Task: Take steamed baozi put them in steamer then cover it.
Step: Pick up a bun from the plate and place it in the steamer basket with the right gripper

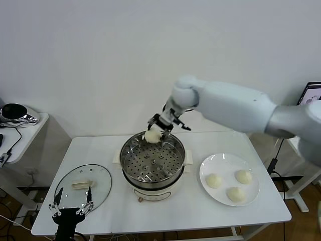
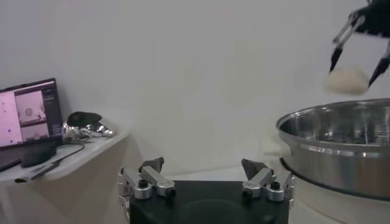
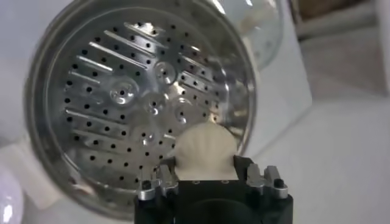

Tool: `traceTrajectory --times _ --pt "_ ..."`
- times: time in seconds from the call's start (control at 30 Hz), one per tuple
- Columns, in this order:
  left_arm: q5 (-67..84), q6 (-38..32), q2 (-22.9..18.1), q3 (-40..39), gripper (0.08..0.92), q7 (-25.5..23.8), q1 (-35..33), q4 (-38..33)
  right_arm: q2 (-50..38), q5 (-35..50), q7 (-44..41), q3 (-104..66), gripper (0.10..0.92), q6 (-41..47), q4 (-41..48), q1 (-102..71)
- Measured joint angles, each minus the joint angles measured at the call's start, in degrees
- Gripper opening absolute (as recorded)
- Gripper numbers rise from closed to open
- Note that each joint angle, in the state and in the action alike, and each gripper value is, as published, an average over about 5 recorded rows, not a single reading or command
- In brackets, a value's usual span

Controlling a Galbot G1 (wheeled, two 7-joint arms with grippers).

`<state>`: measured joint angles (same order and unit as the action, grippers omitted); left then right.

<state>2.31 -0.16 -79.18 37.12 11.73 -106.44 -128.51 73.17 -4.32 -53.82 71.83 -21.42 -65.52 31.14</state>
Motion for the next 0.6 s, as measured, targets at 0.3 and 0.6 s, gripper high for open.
traceTrajectory --times 0.3,0.6 --pt "0.1 -0.1 -0.1 0.2 0.823 0.0 0.0 0.0 4.2 -9.3 1.9 0.5 0.608 -6.7 5.1 -3.2" --pt "0.1 -0.1 -0.4 -0.2 0.823 0.1 0.2 0.0 7.3 -17.5 4.0 -0.7 0.617 -10.9 9.4 -5.9"
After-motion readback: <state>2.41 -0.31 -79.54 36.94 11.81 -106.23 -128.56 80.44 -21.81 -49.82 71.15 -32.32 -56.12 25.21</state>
